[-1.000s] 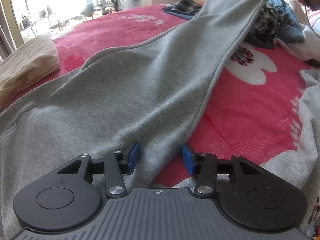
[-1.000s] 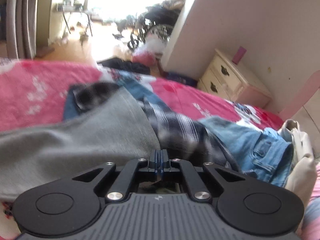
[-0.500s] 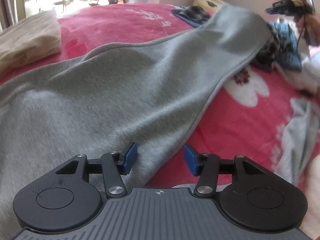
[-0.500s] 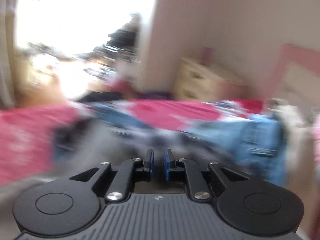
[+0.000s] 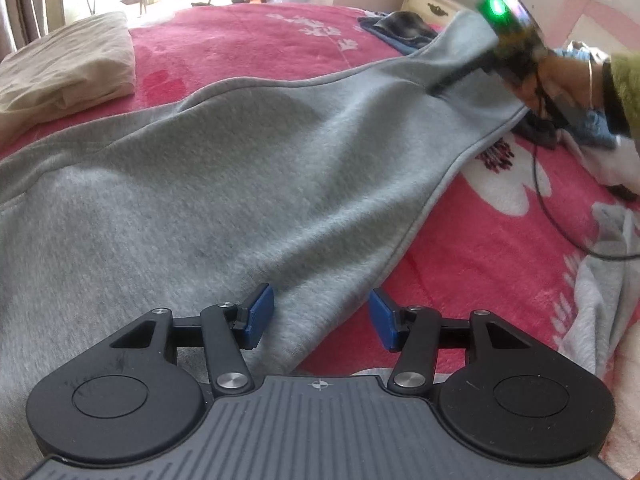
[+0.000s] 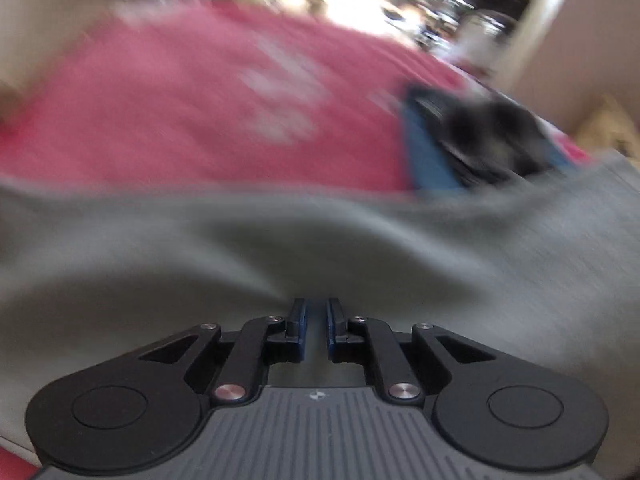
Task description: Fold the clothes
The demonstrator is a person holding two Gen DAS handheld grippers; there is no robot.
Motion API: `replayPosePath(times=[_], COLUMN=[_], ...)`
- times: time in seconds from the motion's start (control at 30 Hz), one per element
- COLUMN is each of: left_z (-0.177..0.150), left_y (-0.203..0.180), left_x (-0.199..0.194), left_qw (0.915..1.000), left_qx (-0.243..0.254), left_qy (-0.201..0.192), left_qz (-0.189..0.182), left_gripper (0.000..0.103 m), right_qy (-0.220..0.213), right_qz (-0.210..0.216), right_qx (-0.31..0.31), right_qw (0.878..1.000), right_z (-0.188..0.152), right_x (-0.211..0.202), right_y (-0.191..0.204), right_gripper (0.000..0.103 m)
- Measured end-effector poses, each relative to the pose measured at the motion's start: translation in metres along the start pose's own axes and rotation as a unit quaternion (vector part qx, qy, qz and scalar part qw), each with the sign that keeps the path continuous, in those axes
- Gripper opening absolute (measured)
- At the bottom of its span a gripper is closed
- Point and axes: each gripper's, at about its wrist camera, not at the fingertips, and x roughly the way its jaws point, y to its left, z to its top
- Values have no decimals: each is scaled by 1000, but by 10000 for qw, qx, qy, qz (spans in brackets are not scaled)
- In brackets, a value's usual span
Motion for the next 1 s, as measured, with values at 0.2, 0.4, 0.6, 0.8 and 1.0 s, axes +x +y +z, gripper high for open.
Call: replayPosePath(times=[0.2,0.4,0.6,0.8,1.0], left_z=[15,49,73,92,102], left_y=[14,47,70,91,96], left_x=[-9,-18,12,47,65], left_qw=[9985,9859,9849,9793,9715], left_qx=[-380,-1245,-1481,-1516,-1520], left_qy=[-53,-452,-814,-1144,-1385], left_qz=[-390,-1026,-381,692,1176], left_gripper=[54,56,56,55,57], right_qy=[132,-730,-632,-578,-933], right_qz=[-632,794,676,412,343], right_qx=[553,774,1036,2064,1817], right_qw=[9964,9911,9903,9759,9783], right_z=[-18,-3,11,-4,14], right_x=[-21,-51,-2,3,-8], right_y=[-65,-35,-23,-74,-70], right_gripper=[11,13,13,0,8])
